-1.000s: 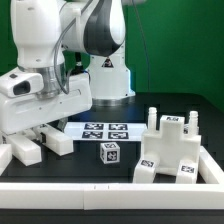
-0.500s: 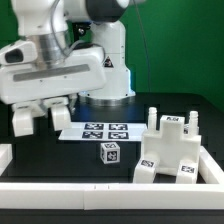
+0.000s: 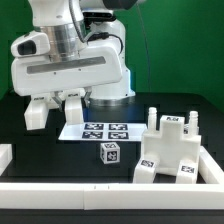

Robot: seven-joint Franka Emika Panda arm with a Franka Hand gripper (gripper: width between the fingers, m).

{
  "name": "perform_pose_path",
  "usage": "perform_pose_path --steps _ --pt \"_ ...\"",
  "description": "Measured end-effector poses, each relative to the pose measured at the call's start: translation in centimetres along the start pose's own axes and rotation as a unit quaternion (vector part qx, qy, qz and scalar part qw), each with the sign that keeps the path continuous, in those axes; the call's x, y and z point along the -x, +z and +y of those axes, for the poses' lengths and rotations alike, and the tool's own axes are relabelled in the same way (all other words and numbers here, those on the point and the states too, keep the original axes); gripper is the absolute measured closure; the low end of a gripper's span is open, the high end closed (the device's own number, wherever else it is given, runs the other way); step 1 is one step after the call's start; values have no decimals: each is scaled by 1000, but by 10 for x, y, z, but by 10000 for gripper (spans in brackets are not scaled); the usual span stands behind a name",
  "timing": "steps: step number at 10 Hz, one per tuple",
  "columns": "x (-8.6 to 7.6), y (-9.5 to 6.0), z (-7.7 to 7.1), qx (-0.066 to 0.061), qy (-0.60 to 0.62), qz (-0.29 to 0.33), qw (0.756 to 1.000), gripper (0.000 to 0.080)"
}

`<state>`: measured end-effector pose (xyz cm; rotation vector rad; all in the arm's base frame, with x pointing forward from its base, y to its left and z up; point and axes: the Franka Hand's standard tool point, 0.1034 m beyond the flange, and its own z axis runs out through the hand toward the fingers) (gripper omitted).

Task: Assemble chair

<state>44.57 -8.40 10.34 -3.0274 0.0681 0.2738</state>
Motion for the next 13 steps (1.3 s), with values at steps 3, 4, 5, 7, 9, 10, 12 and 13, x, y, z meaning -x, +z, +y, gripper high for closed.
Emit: perform_pose_path --steps 3,4,5,7,9,10,12,13 --pt "-46 -36 -66 13 132 7 991 513" --pt "-61 -44 -85 14 167 8 986 513" --pt "-71 -48 -97 15 177 17 984 513" --pt "-66 -42 -90 15 159 12 987 513" --pt "-66 -42 -93 16 157 12 987 513" --pt "-72 -48 -110 19 167 17 986 513" --pt "-91 -53 -164 18 173 31 984 513" --pt "-96 -51 -183 21 174 34 984 513"
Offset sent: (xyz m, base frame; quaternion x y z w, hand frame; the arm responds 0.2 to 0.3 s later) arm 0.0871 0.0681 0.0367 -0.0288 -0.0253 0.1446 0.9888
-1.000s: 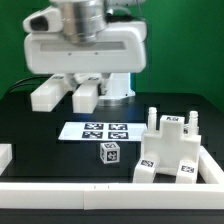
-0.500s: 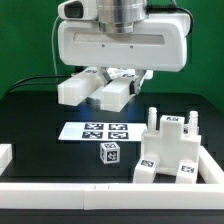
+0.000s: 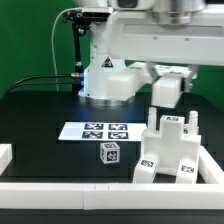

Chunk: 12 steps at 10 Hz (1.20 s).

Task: Assemble chair

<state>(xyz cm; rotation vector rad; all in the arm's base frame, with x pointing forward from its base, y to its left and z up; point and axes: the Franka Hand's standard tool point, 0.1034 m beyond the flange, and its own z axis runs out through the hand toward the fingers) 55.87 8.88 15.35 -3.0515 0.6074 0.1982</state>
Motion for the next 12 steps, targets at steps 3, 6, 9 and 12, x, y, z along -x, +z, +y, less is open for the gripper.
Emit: perform_pose_path --steps 3,6,9,12 --pt "3 5 -8 2 -13 -2 1000 513" --pt "13 19 -27 0 -25 11 1000 513" --pt "13 33 -29 -5 -26 22 999 513" --pt "14 33 -26 -9 -28 31 999 513"
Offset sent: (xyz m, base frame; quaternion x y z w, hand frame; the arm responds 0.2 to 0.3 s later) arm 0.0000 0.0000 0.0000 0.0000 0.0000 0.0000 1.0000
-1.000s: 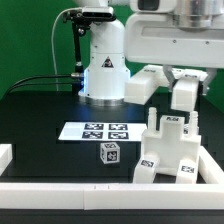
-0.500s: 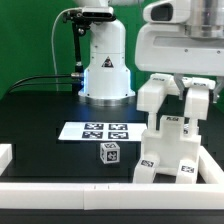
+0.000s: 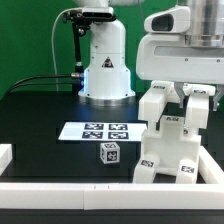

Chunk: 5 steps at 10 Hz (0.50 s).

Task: Assemble chair

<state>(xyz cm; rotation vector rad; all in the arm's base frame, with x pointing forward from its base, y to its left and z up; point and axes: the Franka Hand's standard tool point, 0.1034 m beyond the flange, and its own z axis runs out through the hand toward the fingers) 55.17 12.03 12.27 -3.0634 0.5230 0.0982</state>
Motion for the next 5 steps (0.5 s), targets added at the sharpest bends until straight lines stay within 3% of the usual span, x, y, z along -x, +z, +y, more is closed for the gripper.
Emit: perform_pose_path --steps 5 --pt "6 0 6 4 6 -8 1000 513"
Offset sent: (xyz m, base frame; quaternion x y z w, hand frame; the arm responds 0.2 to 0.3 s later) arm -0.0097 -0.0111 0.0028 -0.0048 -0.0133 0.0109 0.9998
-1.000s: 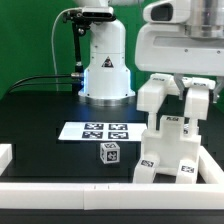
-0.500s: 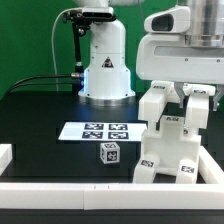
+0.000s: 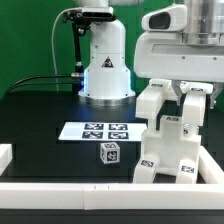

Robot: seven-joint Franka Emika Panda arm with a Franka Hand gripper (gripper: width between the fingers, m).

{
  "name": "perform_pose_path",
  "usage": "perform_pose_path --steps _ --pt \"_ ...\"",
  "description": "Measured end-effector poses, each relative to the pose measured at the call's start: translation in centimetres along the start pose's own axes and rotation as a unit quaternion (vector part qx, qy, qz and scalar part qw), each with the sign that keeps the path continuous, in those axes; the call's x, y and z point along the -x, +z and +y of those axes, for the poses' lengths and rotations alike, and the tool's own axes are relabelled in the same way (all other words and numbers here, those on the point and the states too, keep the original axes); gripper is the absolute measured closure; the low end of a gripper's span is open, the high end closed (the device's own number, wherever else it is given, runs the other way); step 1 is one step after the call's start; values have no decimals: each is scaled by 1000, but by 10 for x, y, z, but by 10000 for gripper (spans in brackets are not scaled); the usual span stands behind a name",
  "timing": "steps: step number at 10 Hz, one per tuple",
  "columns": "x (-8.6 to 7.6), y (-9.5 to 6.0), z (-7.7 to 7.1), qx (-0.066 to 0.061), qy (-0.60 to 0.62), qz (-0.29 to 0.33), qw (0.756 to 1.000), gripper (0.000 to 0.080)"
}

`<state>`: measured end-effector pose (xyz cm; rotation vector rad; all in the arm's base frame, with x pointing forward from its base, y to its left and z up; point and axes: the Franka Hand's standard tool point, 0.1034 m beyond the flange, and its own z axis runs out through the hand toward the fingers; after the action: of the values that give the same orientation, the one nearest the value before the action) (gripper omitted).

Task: Assemble chair

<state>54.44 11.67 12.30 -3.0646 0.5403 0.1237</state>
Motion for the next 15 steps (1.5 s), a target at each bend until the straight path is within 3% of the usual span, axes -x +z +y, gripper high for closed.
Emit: perform_pose_path --steps 2,7,11,13,14,15 --pt "-1 1 1 0 1 0 1000 513" --pt "-4 24 -2 1 -6 9 1000 513" --pt "-11 24 -2 -3 -11 19 1000 513" --pt "-24 22 5 -6 -38 23 999 513" --pt "-29 22 7 -7 -36 24 999 270" --pt "-32 21 7 -7 -36 25 999 270"
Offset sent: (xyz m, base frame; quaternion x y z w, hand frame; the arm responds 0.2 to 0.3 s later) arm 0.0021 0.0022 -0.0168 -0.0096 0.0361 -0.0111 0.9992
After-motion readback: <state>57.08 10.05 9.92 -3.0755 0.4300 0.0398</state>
